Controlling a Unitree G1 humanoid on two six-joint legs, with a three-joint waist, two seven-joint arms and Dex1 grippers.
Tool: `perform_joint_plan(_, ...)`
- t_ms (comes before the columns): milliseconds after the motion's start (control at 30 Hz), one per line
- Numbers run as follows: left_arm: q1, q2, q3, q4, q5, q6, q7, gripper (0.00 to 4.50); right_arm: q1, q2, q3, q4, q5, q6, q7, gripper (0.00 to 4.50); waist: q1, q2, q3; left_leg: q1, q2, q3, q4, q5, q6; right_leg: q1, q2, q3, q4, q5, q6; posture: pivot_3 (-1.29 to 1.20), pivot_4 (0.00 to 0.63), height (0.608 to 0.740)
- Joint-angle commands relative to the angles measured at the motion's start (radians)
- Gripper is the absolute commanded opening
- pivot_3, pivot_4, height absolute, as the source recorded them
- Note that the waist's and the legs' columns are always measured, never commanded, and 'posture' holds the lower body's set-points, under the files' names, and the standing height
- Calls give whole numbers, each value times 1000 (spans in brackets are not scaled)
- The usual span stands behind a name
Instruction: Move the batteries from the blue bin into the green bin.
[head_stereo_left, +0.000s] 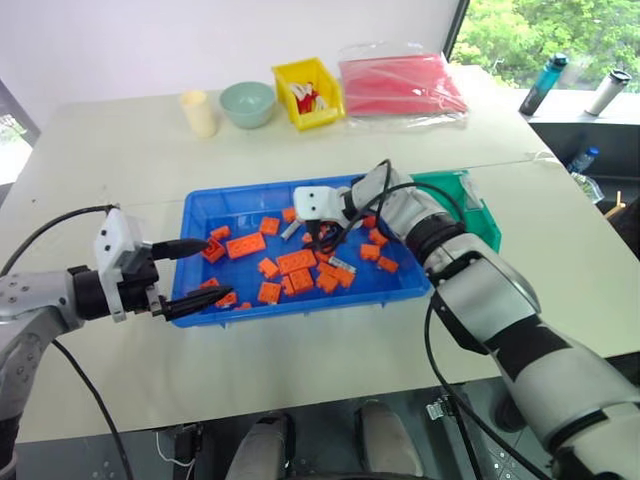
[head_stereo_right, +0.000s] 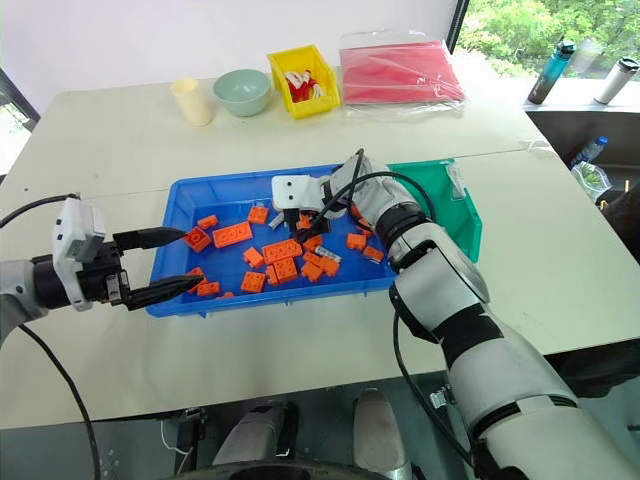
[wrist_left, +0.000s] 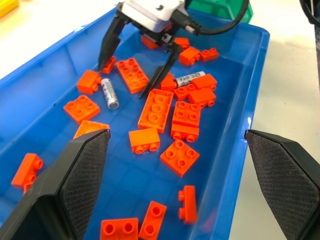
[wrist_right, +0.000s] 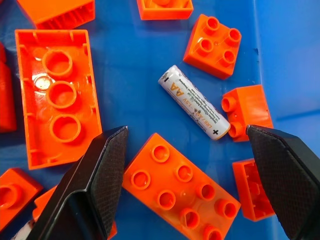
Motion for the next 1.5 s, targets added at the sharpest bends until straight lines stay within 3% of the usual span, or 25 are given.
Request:
perform_joint_plan(33,11,15,57,-26,-18,-1,12,4500,-38,25,-27,17,-16,-40,-5,3868,-1,0,0,0,0,0,0,0,0,0,0,0,0,0,0,0,150,740)
perform_joint_plan(367,11,18,77,-39,-36,8,40,4500,-47,77,-35,52,-54,-45,-10,3868,0,0,0,0,0,0,0,0,0,0,0,0,0,0,0,0,150,740)
perform_joint_plan(467,4,22,78,-39,-43,12,47,4500,-41,84,-37,69,-69,-19,-11,3107,0,0,0,0,0,0,0,0,0,0,0,0,1,0,0,0,150,740)
perform_joint_plan(533,1,25,77,-37,-44,12,49,4500,-38,85,-37,78,-77,-2,-16,2087,-1,0,0,0,0,0,0,0,0,0,0,0,1,0,0,0,150,740)
perform_joint_plan(600,-3,27,75,-32,-43,11,50,4500,-35,84,-42,83,-82,13,-10,1353,0,0,0,0,0,0,0,0,0,0,0,0,1,0,0,0,150,740)
perform_joint_plan(1267,-72,22,25,17,-20,-8,35,4500,-30,39,-62,92,-133,28,17,1353,1,0,0,1,0,-1,0,0,0,1,0,0,2,0,0,0,150,740)
perform_joint_plan(1400,-77,21,22,19,-17,-12,34,4500,-22,44,-77,94,-127,42,8,47,0,0,0,1,0,0,0,0,0,1,0,0,2,0,0,0,150,740)
perform_joint_plan(1500,-82,21,17,26,-13,-16,31,4500,-19,50,-95,89,-116,48,1,41,0,0,0,2,0,0,0,0,0,2,0,0,3,0,0,0,150,740)
